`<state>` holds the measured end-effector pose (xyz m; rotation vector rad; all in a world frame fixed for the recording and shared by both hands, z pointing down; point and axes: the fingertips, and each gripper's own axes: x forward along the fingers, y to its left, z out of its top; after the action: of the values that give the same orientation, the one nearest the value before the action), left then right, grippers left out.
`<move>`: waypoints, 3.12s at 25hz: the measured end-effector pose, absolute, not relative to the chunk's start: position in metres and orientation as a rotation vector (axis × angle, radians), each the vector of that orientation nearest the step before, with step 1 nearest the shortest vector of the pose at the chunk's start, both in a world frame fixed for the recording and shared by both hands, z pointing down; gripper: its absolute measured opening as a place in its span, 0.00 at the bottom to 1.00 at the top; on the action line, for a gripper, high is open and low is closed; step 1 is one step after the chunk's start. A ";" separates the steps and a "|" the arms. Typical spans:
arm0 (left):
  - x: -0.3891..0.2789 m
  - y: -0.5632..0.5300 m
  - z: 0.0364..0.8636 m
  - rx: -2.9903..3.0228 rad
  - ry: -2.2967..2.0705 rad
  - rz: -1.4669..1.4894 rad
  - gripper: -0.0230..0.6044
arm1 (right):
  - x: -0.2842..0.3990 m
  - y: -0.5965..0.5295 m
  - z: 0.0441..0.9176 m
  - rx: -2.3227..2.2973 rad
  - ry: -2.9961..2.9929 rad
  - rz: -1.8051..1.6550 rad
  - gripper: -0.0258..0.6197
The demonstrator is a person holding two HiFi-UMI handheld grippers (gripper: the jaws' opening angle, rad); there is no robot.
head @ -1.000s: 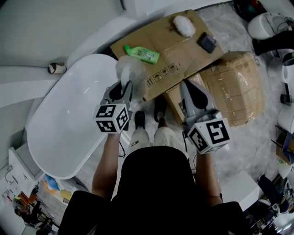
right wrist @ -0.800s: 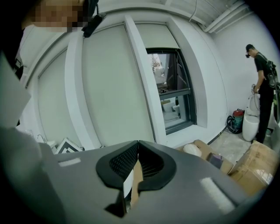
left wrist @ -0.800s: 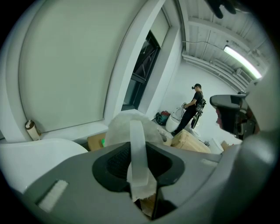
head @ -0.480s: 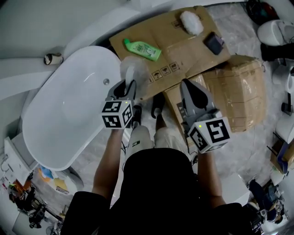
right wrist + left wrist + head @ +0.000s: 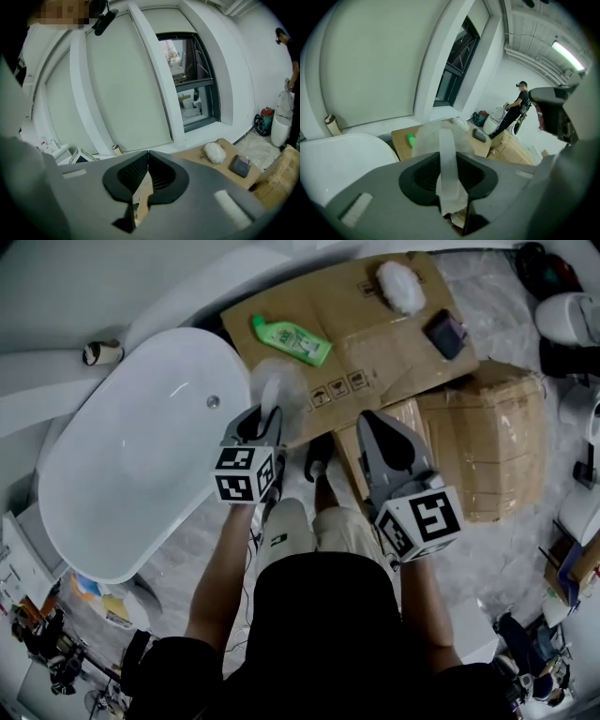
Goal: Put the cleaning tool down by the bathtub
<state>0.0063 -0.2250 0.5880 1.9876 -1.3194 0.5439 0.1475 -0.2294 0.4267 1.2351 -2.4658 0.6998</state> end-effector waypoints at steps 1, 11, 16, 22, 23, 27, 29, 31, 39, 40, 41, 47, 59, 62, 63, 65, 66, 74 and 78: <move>0.007 -0.226 0.592 1.984 -1.317 0.549 0.18 | 0.147 -0.230 0.430 1.229 -2.463 0.702 0.05; 0.019 -0.232 0.633 1.951 -1.286 0.587 0.18 | 0.147 -0.242 0.454 1.198 -2.448 0.721 0.05; 0.023 -0.233 0.655 1.921 -1.280 0.602 0.18 | 0.151 -0.244 0.464 1.194 -2.436 0.731 0.05; 0.024 -0.240 0.679 1.886 -1.278 0.629 0.18 | 0.157 -0.251 0.478 1.204 -2.415 0.755 0.05; 0.025 -0.241 0.683 1.880 -1.276 0.631 0.18 | 0.158 -0.252 0.480 1.205 -2.412 0.758 0.05; 0.028 -0.244 0.699 1.855 -1.266 0.637 0.18 | 0.159 -0.257 0.492 1.199 -2.398 0.768 0.05; 0.030 -0.246 0.706 1.847 -1.262 0.639 0.18 | 0.159 -0.259 0.495 1.195 -2.394 0.771 0.05; 0.031 -0.246 0.711 1.840 -1.255 0.646 0.18 | 0.159 -0.261 0.498 1.194 -2.394 0.772 0.05; 0.034 -0.248 0.730 1.810 -1.243 0.667 0.18 | 0.158 -0.264 0.508 1.180 -2.383 0.783 0.05; 0.034 -0.249 0.733 1.806 -1.242 0.670 0.18 | 0.159 -0.263 0.509 1.180 -2.381 0.785 0.05; 0.035 -0.249 0.736 1.803 -1.241 0.673 0.18 | 0.160 -0.263 0.510 1.181 -2.380 0.787 0.05; 0.038 -0.248 0.749 1.777 -1.233 0.687 0.18 | 0.164 -0.262 0.513 1.181 -2.374 0.793 0.05; 0.043 -0.250 0.773 1.721 -1.244 0.763 0.18 | 0.179 -0.261 0.517 1.199 -2.352 0.810 0.05; 0.043 -0.252 0.777 1.708 -1.244 0.761 0.18 | 0.181 -0.263 0.518 1.201 -2.347 0.813 0.05; 0.044 -0.253 0.778 1.706 -1.241 0.760 0.18 | 0.182 -0.263 0.519 1.202 -2.346 0.814 0.05; 0.045 -0.255 0.780 1.706 -1.235 0.765 0.19 | 0.182 -0.265 0.520 1.205 -2.346 0.815 0.05; 0.046 -0.256 0.780 1.705 -1.232 0.770 0.19 | 0.182 -0.265 0.520 1.206 -2.346 0.815 0.05; 0.049 -0.259 0.784 1.694 -1.218 0.798 0.19 | 0.180 -0.263 0.522 1.197 -2.349 0.823 0.05; 0.050 -0.258 0.787 1.677 -1.202 0.802 0.23 | 0.179 -0.262 0.521 1.194 -2.348 0.824 0.05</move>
<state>0.0498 -0.2575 0.7869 1.6774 -1.2022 0.8019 0.1793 -0.2624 0.5211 1.1937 -2.3482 0.8241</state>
